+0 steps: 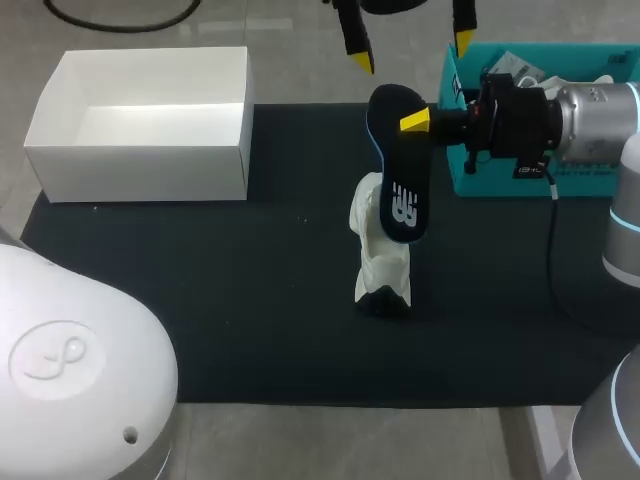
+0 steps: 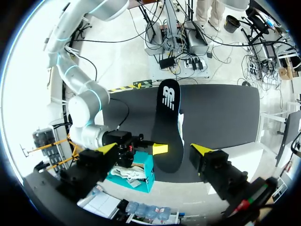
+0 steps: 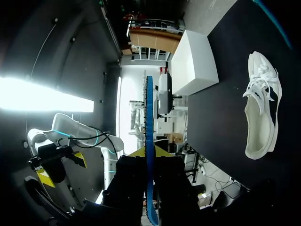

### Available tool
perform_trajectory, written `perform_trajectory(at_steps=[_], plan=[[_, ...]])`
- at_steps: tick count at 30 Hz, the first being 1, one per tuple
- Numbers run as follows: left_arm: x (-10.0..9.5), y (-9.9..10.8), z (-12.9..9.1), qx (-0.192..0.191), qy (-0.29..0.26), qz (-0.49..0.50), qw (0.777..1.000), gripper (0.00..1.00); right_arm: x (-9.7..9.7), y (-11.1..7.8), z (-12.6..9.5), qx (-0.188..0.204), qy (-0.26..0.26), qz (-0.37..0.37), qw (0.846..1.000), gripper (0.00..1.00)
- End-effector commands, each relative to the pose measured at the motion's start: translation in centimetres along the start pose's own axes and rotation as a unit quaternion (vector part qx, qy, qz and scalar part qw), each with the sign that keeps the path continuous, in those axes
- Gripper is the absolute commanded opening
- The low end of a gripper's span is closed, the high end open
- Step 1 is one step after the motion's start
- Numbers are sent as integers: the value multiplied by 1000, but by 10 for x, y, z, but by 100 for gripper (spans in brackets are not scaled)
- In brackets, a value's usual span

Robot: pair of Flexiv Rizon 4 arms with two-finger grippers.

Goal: Take the shoe out of the shoebox, open the shoe tongue, remove and reinsert the insole, then place the shoe into the shoebox

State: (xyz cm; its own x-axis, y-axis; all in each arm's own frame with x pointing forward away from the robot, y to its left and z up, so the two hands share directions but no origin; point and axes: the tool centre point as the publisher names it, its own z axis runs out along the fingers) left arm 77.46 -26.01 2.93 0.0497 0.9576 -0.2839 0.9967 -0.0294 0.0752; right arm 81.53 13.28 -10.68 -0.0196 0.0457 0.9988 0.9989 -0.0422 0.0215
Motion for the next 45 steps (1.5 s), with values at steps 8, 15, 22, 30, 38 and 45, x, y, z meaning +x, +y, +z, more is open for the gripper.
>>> perform_trajectory(at_steps=[8,15,22,30,38,45], plan=[[58,-3,18,-59,-258,-101,959,100,4,-2,-8,-11,-4,-1,1000,0],[69,-1,18,-31,-356,-157,921,100,7,-3,-10,-15,-3,-1,1000,0],[80,6,12,-5,-336,-27,941,100,9,-4,-8,-13,8,1,1000,0],[72,7,16,-25,-322,-1,946,100,10,-5,-7,-17,14,-1,1000,0],[72,7,16,-25,-322,-1,946,100,6,-3,-7,-16,14,2,1000,0],[72,-1,22,-28,-342,-19,939,100,9,-1,-9,-20,19,-1,1000,0]])
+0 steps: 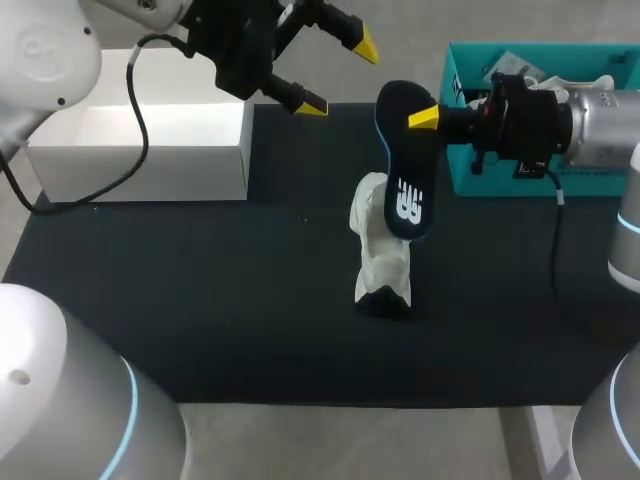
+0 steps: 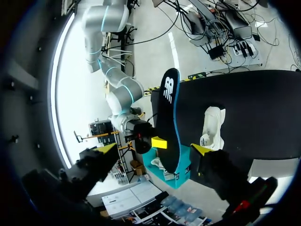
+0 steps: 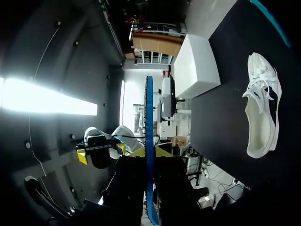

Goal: Take the shoe out of the shoebox, open the shoe tongue, remove and reinsert the insole, then place the shoe into the shoebox

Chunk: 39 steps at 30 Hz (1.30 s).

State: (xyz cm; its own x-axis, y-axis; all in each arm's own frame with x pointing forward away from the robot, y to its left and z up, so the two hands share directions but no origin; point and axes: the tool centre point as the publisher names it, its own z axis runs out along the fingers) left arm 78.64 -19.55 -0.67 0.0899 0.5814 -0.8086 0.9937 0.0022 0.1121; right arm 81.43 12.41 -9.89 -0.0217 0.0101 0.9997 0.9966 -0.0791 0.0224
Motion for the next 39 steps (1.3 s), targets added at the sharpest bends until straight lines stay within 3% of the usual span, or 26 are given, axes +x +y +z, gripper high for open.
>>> perform_trajectory(at_steps=[1,5,12,19,23,28,34,36,39], plan=[[5,-11,6,-11,-31,-25,999,100,2,0,1,-2,4,0,1000,0],[15,-18,15,-43,-65,-63,995,100,2,-1,2,4,11,7,1000,0],[22,-5,26,-68,-107,-49,991,100,9,1,6,14,36,-1,999,0],[28,8,36,-73,-127,-47,988,100,15,1,14,16,35,1,999,0],[24,13,49,-75,-173,-58,980,100,15,1,21,18,39,3,999,0],[24,14,59,-46,-207,-57,975,95,18,0,24,19,42,3,999,0],[25,13,67,-45,-206,-57,976,71,17,-3,25,19,39,7,999,0],[25,13,68,-43,-209,-54,975,53,18,-4,24,17,37,7,999,0],[26,15,71,-41,-211,-52,975,49,20,-4,23,15,31,6,999,0]])
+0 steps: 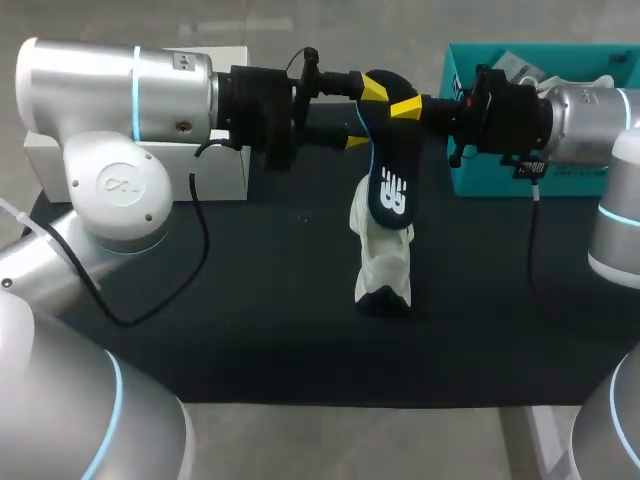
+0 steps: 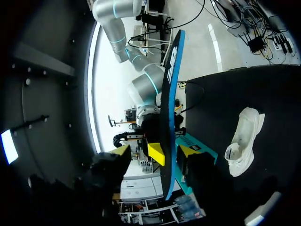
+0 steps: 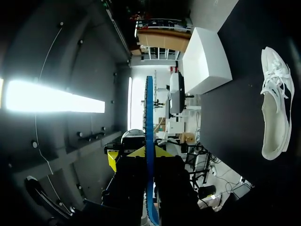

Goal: Take the shoe out of the shoebox, open the shoe tongue, remove and reinsert the insole, then place the shoe into the shoebox

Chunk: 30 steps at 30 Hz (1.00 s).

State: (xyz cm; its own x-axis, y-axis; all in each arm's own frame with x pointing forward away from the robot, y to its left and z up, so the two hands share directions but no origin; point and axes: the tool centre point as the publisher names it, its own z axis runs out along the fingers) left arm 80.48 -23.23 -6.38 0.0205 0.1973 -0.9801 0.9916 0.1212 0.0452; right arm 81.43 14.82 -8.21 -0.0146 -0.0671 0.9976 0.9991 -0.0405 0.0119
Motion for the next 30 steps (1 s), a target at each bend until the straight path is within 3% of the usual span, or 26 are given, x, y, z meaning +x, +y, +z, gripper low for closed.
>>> perform_trajectory(at_steps=[1,10,12,18,24,30], plan=[[3,3,6,1,-5,3,1000,48,2,-3,-1,-5,-9,1,1000,0],[11,7,9,0,4,7,1000,36,4,-5,3,1,-8,4,1000,0],[11,8,9,-5,2,9,1000,31,3,-5,4,3,-12,6,1000,0],[12,11,11,-10,-4,14,1000,1,0,-5,6,8,-14,12,1000,0],[13,11,11,-7,-2,17,1000,1,2,-4,8,10,-13,10,1000,0],[13,10,12,-5,0,17,1000,13,2,-4,9,9,-13,9,1000,0]])
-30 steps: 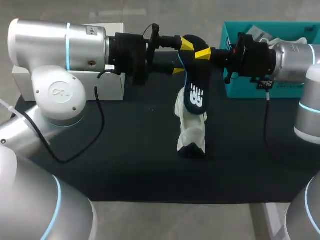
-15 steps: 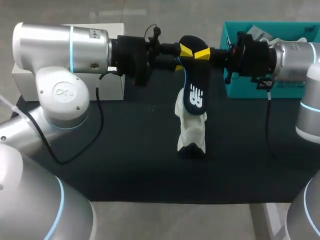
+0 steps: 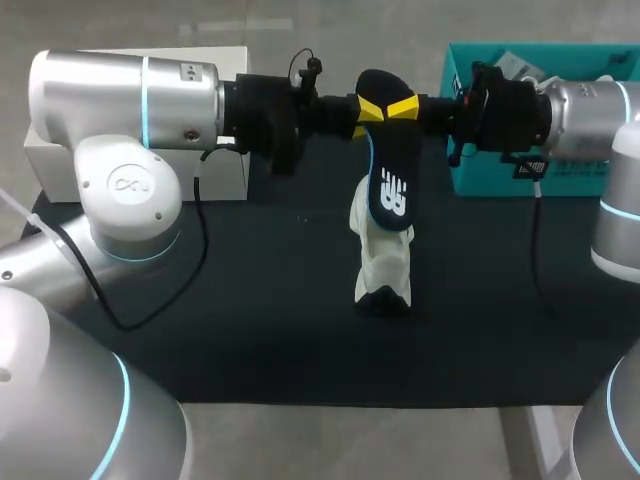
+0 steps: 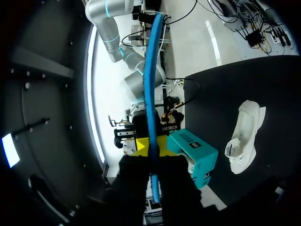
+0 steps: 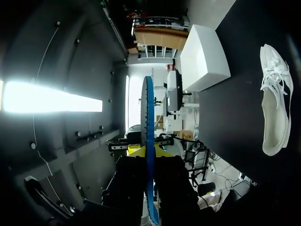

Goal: Take the shoe out of the shoebox, open the shoe tongue, remove and reinsert the insole, then place the shoe into the shoebox

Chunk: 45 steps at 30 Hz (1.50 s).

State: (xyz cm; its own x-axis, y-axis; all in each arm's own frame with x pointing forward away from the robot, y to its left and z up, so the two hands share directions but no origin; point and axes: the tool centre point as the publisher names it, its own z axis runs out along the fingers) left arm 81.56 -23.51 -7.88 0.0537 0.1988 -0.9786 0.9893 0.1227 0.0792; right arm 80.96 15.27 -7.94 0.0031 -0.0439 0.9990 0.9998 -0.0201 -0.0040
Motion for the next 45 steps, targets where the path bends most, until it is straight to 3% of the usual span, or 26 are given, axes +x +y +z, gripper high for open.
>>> perform_trajectory(at_steps=[1,4,7,40,42,43,44,45], plan=[[-1,-1,6,-1,1,0,1000,13,0,1,4,-1,-1,0,1000,0],[-1,-2,7,-2,1,0,1000,9,0,0,5,-2,0,-1,1000,0],[-1,-2,8,-2,0,0,1000,0,0,0,5,-3,0,-1,1000,0],[1,-3,0,2,5,-1,1000,0,0,-1,-2,-11,-3,-1,1000,0],[1,-3,-1,2,5,-1,1000,0,-1,-2,-3,-13,-4,1,1000,38],[1,-3,-1,2,4,-2,1000,0,-1,-2,-3,-14,-4,2,1000,47],[1,-3,-1,2,4,-2,1000,0,-2,-2,-4,-16,-5,4,1000,70],[1,-3,-1,2,4,-2,1000,0,-2,-3,-5,-17,-7,6,1000,100]])
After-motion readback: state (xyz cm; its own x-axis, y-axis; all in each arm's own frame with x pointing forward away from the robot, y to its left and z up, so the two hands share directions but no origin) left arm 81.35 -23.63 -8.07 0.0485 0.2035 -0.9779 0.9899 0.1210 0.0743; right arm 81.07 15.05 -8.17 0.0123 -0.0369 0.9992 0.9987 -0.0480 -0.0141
